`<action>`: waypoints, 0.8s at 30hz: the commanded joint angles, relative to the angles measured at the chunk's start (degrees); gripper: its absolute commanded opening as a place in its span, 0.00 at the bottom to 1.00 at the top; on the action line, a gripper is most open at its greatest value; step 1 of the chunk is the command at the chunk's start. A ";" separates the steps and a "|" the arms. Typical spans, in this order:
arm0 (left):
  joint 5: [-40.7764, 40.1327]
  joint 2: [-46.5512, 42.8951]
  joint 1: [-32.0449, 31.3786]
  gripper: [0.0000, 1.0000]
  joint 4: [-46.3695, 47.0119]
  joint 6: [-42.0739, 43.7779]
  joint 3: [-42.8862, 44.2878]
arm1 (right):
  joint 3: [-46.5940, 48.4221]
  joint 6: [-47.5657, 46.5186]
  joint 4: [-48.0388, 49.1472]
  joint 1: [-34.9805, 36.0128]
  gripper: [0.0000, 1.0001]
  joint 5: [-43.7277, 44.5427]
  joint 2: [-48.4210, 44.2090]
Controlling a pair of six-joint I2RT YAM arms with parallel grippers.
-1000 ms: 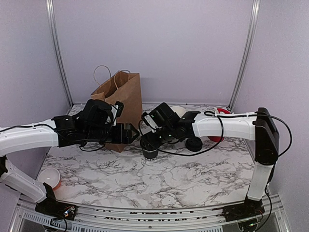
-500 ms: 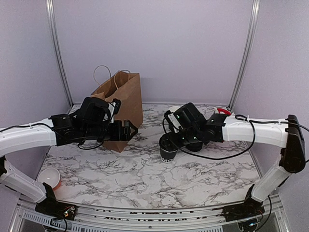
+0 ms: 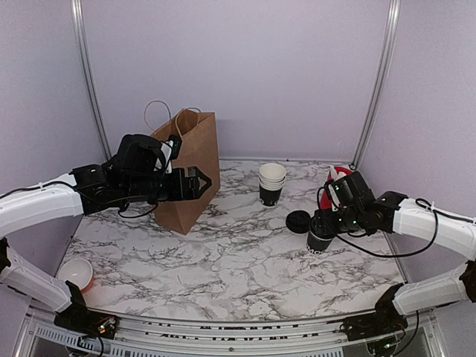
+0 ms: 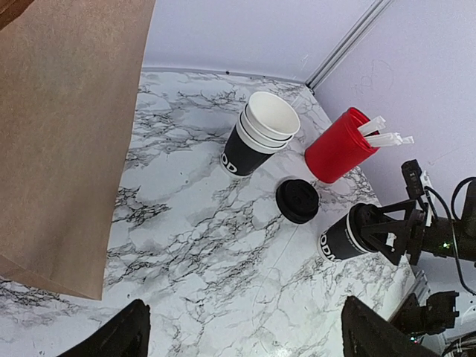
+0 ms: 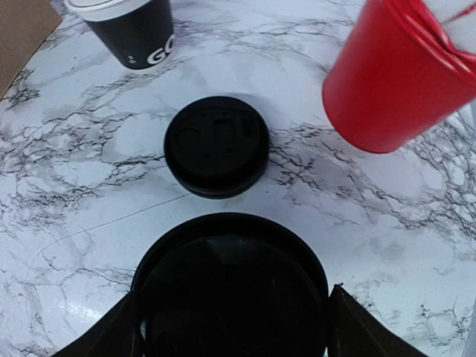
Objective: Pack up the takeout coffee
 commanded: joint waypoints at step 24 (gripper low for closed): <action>-2.00 -7.25 4.99 0.92 -10.09 5.72 17.83 | 10.51 2.38 -10.83 -4.30 1.00 2.53 -8.44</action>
